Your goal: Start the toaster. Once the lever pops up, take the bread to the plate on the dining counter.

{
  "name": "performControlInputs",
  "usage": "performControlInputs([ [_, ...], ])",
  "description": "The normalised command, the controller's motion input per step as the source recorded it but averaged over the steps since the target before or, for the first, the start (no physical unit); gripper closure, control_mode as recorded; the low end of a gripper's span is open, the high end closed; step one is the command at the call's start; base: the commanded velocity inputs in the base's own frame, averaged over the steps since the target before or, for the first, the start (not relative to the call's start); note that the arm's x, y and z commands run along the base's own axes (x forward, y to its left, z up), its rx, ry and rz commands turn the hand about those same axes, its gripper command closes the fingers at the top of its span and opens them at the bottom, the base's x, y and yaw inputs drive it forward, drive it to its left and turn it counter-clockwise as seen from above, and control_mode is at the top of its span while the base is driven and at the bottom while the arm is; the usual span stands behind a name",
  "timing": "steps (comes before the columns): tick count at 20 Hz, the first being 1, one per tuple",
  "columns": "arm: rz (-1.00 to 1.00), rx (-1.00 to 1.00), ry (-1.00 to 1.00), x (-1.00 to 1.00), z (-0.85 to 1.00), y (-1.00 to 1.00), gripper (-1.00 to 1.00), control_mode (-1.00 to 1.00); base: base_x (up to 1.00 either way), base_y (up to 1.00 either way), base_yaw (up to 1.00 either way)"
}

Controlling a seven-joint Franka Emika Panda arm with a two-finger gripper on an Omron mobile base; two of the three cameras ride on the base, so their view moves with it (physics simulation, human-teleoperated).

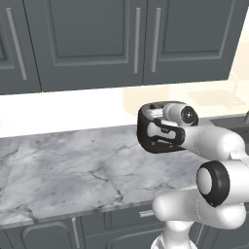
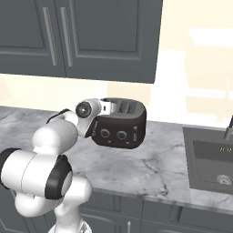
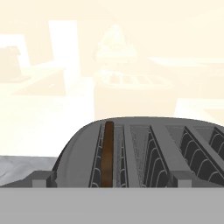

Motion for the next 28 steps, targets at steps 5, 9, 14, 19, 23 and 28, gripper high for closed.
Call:
performControlInputs([
  [5,0.00,0.00,0.00,0.00,0.00,0.00,-1.00,-1.00,0.00,0.00,0.00],
  [9,0.00,0.00,0.00,0.00,0.00,0.00,-1.00,-1.00,0.00,0.00,0.00],
  [14,0.00,0.00,0.00,0.00,0.00,0.00,-1.00,-1.00,0.00,0.00,0.00],
  [19,0.00,0.00,0.00,0.00,0.00,0.00,-1.00,-1.00,0.00,0.00,0.00],
  [23,0.00,0.00,0.00,0.00,0.00,0.00,-1.00,-1.00,0.00,0.00,0.00],
  [28,0.00,0.00,-0.01,0.00,-0.01,0.07,-1.00,-1.00,0.00,0.00,0.00],
])
